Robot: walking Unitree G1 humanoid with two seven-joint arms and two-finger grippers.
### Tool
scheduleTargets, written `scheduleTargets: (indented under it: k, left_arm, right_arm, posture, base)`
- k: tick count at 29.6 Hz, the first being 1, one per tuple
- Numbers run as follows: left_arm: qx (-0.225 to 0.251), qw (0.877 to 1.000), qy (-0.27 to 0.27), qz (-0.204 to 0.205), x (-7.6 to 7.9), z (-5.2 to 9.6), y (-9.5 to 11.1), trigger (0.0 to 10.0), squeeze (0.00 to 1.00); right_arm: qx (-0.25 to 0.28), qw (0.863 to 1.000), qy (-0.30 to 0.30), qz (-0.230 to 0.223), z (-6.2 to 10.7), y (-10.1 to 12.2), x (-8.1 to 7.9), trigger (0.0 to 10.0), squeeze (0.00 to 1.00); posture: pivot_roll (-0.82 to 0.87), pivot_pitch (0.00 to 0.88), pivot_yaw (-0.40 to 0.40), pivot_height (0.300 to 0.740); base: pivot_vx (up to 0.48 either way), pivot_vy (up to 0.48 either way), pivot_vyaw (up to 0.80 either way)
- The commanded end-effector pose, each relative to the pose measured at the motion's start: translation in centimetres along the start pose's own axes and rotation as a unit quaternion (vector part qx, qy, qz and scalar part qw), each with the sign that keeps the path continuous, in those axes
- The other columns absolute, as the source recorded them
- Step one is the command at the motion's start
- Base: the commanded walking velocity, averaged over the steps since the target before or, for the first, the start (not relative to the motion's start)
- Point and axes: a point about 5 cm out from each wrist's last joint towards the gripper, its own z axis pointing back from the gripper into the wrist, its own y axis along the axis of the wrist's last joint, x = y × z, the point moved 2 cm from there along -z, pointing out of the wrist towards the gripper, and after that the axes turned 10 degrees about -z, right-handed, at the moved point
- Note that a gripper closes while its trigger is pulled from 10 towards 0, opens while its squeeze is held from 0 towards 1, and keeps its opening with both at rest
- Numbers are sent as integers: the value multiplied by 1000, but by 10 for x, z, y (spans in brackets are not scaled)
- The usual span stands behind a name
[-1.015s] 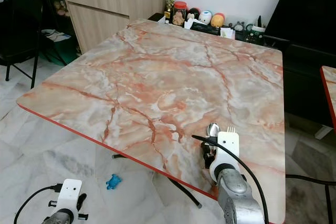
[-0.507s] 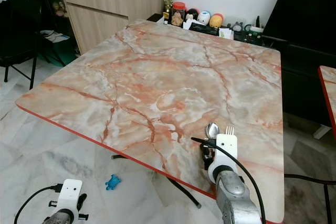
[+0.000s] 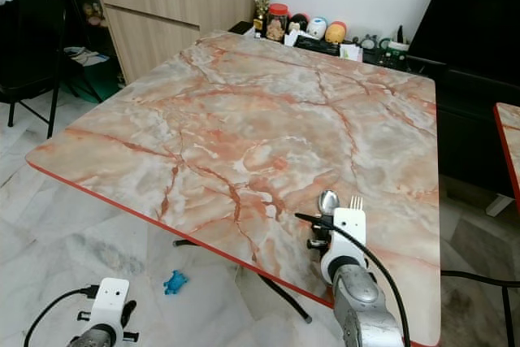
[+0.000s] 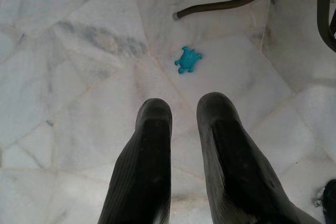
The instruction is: Setting the table
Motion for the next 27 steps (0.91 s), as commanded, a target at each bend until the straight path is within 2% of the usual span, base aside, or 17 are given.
scheduleTargets:
  k: [1, 8, 17, 19, 20, 21, 22, 27]
  left_arm:
    - [-6, 1000, -8, -6, 3, 1, -3, 10000, 0]
    - [-3, 1000, -9, -5, 4, 1, -2, 10000, 0]
    - [-4, 1000, -8, -8, 4, 1, -2, 10000, 0]
    - [-4, 1000, -6, -9, 4, 1, -2, 10000, 0]
    - [-4, 1000, -6, -9, 4, 1, -2, 10000, 0]
    - [-3, 1000, -6, -9, 4, 1, -2, 10000, 0]
    - [-4, 1000, -5, -10, 3, 1, -2, 10000, 0]
    - [-6, 1000, -2, -12, 3, 1, -3, 10000, 0]
  right_arm:
    - [-12, 1000, -5, 2, -2, -4, 3, 0, 0]
    - [-11, 1000, -1, 1, -3, -5, 2, 0, 0]
    - [20, 1000, 18, 3, -5, 4, -6, 0, 0]
    - [34, 999, 24, 2, -5, 8, -8, 3373, 0]
    - [40, 999, 27, 4, -5, 10, -9, 3373, 0]
    - [51, 998, 30, 12, -5, 13, -10, 8549, 0]
    - [74, 997, 35, 16, -4, 20, -12, 10000, 0]
    - [154, 987, 52, 20, 1, 44, -18, 10000, 0]
  posture:
    - [128, 4, -66, 740]
    - [128, 5, -67, 740]
    - [130, 5, -66, 740]
    - [130, 5, -66, 740]
    - [130, 5, -66, 740]
    - [130, 4, -67, 740]
    - [129, 3, -67, 740]
    - [128, 0, -69, 740]
  base:
    - [0, 0, 0]
    - [0, 0, 0]
    - [0, 0, 0]
    - [0, 0, 0]
    - [0, 0, 0]
    - [0, 0, 0]
    - [0, 0, 0]
    - [0, 0, 0]
